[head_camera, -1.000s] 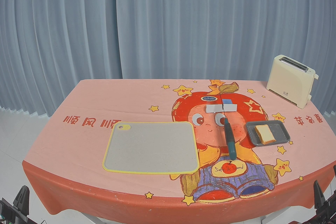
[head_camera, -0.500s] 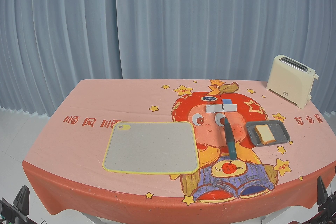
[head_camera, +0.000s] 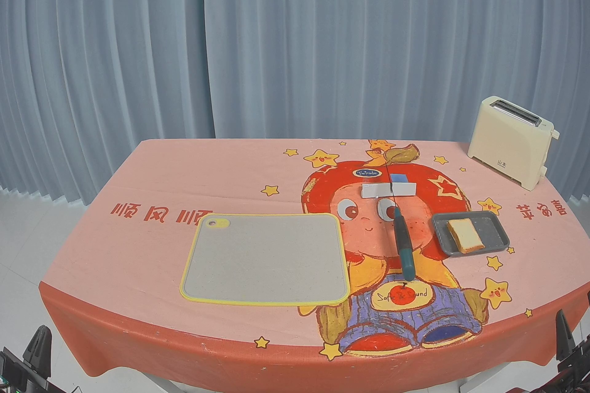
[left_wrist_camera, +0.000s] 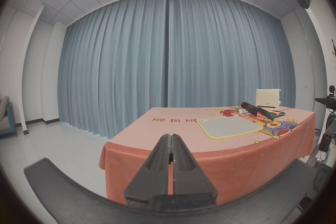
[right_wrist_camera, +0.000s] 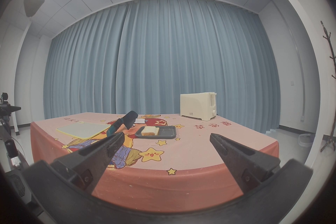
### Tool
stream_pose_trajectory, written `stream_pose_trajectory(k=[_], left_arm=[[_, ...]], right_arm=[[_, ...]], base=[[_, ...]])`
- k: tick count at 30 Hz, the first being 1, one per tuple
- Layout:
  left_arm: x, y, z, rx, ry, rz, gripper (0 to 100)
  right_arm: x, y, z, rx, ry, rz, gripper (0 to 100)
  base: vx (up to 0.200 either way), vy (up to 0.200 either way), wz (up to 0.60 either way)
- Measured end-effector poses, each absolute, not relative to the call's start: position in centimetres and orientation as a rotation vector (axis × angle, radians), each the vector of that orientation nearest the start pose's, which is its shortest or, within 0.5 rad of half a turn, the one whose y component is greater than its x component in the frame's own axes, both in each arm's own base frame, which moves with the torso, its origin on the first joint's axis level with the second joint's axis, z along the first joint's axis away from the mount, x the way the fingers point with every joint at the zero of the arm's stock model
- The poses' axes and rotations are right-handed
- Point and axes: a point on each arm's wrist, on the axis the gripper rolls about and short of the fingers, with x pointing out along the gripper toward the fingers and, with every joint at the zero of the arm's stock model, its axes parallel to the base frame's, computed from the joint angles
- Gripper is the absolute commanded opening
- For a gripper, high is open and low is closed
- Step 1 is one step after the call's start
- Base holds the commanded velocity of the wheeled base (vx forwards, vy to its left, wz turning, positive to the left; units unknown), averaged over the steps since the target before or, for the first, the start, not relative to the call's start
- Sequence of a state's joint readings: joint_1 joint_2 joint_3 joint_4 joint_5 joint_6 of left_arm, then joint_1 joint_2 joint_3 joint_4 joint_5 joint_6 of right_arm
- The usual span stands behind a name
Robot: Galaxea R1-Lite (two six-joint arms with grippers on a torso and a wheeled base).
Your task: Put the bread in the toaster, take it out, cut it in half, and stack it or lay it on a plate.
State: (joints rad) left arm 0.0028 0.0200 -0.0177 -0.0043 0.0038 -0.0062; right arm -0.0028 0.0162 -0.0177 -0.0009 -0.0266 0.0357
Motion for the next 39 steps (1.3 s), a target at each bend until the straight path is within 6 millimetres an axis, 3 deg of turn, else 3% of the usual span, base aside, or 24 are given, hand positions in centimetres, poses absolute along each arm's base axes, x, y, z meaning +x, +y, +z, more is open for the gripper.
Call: stream_pose_trajectory(k=[39], left_arm=[[-2.26,0.0,8.13,-0.006,-0.002,0.007,0]], right_arm=[[-2.29,-0.03,8.12,0.027,-0.006,-0.015,100]], base=[[0.0,0.0,0.0]])
